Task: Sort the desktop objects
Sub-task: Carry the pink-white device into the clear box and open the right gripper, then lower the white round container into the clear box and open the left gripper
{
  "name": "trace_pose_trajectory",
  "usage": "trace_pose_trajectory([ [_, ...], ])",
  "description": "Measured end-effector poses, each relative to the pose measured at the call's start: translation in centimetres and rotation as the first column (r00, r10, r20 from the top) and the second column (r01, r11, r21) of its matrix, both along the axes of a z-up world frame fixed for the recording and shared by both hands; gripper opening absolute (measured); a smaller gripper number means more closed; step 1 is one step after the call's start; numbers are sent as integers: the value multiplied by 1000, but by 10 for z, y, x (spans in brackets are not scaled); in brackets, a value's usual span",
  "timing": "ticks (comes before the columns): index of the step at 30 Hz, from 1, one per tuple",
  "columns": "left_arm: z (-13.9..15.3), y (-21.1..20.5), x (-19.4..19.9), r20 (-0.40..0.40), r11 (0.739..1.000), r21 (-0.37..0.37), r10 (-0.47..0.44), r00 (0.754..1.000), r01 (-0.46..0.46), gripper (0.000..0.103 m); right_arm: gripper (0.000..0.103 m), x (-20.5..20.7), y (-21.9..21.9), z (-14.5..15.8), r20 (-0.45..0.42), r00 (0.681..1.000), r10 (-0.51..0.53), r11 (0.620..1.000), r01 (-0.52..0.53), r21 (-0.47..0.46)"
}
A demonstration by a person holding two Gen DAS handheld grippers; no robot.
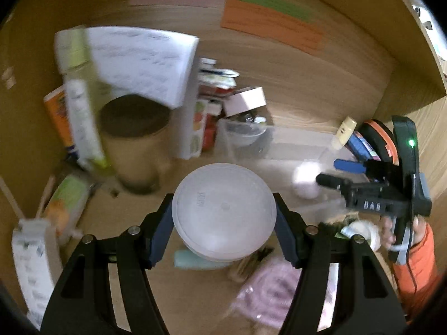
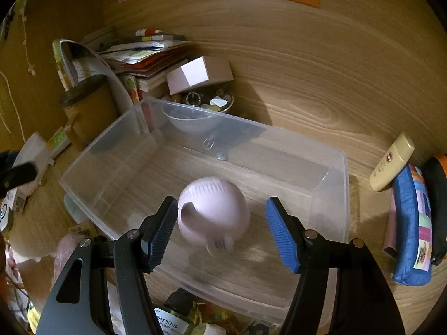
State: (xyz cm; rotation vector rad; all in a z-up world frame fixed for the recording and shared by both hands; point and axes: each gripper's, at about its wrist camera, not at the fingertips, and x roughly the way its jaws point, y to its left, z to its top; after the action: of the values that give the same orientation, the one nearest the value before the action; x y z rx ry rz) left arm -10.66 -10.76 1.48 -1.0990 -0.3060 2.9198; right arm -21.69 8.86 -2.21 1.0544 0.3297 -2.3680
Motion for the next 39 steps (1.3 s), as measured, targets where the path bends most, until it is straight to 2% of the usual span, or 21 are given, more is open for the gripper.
trace_pose_trajectory([
  [5,-3,17,-35,34,998,3,-58,998,57,66,62,-3,5,-4,28,1000,5,1000,-4,-18],
  [9,-8,34,-55,59,995,-19,-98,993,99,66,63,0,8,-3,13,1000,12,1000,-12,-21],
  [11,-10,41,-62,64,993,-40,-106,992,109,66,71,4,8,-1,-6,1000,23,1000,-23,-13],
  [14,-11,48,-68,71,989,-64,-128,989,133,66,79,8,6,0,-41,999,19,1000,-18,10],
  [21,-23,62,-80,123,979,-92,-168,978,180,65,82,8,8,5,-61,998,4,1000,-2,19],
  [23,-25,68,-80,124,975,-120,-173,977,188,65,82,6,10,5,-60,998,-1,1000,2,18],
  [26,-28,71,-83,144,971,-111,-197,970,213,65,83,5,11,5,-60,998,-3,1000,4,19],
  [29,-31,77,-83,150,964,-157,-190,970,213,65,84,5,10,5,-63,998,5,1000,-3,31],
  [39,-28,75,-79,138,961,-162,-203,969,224,65,84,26,6,17,-125,992,24,994,-11,108],
])
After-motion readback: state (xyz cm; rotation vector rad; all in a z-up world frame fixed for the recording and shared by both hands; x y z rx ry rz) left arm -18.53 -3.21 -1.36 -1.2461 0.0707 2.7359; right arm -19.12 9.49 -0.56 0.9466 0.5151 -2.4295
